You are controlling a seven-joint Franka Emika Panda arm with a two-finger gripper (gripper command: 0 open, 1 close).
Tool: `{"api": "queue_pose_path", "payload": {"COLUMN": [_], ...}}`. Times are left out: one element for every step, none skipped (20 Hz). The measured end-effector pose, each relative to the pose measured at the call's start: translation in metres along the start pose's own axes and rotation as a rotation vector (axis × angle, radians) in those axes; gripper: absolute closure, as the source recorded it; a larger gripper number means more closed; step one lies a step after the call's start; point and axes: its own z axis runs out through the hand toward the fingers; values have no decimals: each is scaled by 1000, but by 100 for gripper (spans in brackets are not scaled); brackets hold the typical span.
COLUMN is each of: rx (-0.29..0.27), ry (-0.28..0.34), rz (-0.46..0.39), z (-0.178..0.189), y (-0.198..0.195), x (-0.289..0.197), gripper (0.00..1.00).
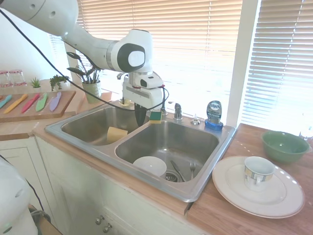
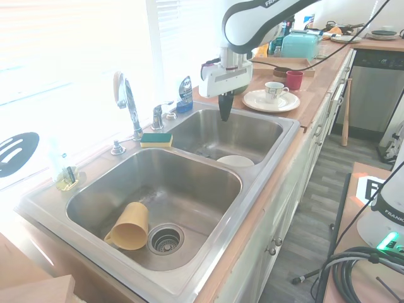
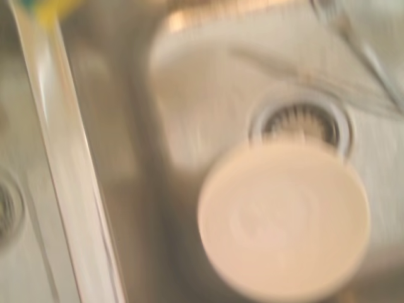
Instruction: Turn off the faucet
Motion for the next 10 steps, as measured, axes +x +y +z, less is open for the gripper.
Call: {"api": "queue_pose_path", "payload": {"rx": [-6, -11, -15, -17, -18, -17, -15, -15, -14, -11], "ry": [-6, -10, -12, -13, -13, -15, -18, -22, -23, -23], "rz": [-8, -17, -24, -29, -31, -30, -25, -20, -16, -12], "z": [2, 3, 5, 7, 8, 8, 9, 8, 7, 6], "y": [11, 21, 31, 39, 47, 54, 60, 65, 70, 73], "x": [-8, -16, -25, -32, -39, -43, -47, -49, -50, -51], "gripper": [100, 100, 100, 0, 0, 0, 0, 0, 0, 0]}}
